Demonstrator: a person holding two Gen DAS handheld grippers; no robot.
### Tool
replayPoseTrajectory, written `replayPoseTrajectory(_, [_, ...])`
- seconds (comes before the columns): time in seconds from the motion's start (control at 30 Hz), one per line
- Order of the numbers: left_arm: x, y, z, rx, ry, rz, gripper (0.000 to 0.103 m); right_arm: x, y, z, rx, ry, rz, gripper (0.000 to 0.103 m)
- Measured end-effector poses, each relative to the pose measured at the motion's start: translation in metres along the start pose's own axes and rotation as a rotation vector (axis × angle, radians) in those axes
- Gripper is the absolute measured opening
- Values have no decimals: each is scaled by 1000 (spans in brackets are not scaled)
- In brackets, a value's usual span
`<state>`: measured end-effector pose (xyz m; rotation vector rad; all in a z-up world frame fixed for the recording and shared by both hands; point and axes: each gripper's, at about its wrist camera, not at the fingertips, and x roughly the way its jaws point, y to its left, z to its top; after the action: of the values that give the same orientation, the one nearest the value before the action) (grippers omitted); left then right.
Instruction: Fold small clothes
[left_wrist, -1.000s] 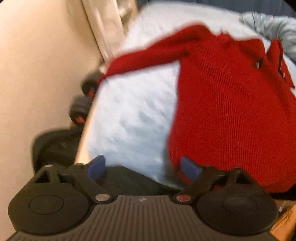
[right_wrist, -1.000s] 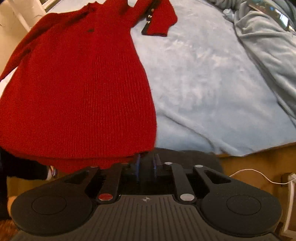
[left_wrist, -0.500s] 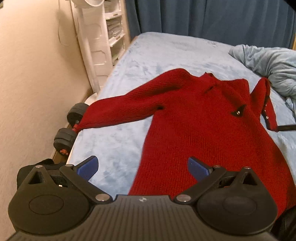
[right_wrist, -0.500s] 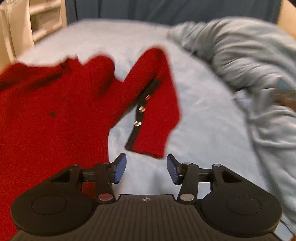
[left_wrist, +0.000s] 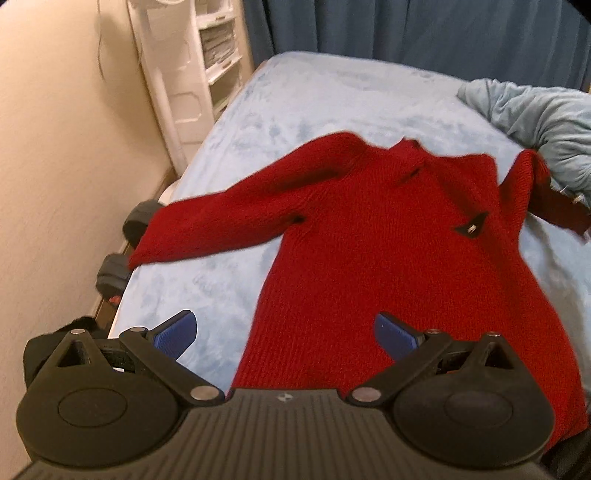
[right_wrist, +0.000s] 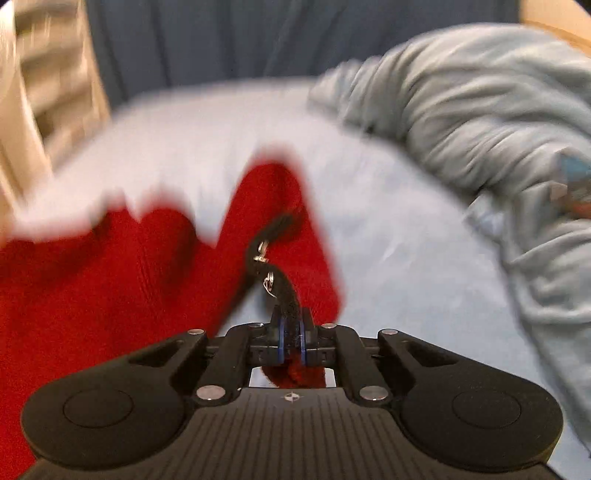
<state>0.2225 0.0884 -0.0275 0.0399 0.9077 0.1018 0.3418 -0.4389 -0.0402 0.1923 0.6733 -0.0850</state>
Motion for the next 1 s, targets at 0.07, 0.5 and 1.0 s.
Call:
replayPoseTrajectory(0.07, [-4,-5,2,4,-15,-13,103,-43,-30,30,74,-87,-8,7])
replayPoseTrajectory(0.5, [-14,-29,4,40,-15,-27,103,-44,-169,22,241,10,-469,7])
replayPoseTrajectory(1.0, [-9,-36,5,68,-5,-18,103,-90,-196,-53,454,-87,-635,43])
